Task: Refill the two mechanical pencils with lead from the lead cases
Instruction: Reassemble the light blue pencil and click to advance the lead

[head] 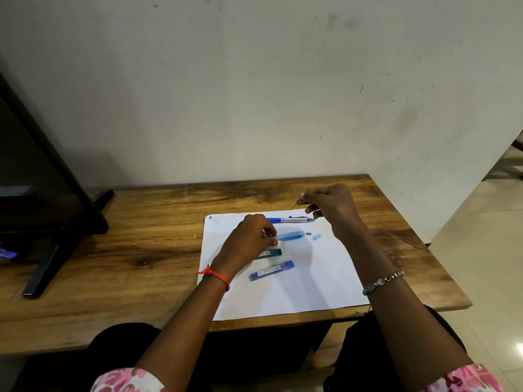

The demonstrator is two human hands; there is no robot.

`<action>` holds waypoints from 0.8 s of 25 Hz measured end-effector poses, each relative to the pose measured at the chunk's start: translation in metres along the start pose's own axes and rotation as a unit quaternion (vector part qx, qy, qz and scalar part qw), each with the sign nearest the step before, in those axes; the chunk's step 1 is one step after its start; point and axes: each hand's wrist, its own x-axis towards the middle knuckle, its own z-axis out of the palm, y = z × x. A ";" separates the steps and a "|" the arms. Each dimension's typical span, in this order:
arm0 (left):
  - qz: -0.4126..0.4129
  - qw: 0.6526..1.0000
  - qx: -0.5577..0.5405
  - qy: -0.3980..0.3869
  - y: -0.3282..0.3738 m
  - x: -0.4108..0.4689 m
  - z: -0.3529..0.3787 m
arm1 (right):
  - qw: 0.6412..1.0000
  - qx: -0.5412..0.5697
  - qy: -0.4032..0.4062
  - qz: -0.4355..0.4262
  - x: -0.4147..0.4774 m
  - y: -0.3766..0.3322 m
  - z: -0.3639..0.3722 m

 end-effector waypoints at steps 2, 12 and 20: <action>0.008 1.000 0.011 -0.003 -0.002 0.001 0.001 | 1.000 0.000 0.011 -0.015 0.001 -0.001 0.000; 0.023 0.974 -0.195 0.116 0.005 -0.001 -0.024 | 0.957 0.248 0.032 -0.145 -0.007 -0.020 0.003; 0.029 0.965 -0.240 0.105 0.009 -0.003 -0.029 | 0.956 0.234 0.000 -0.177 -0.010 -0.019 0.005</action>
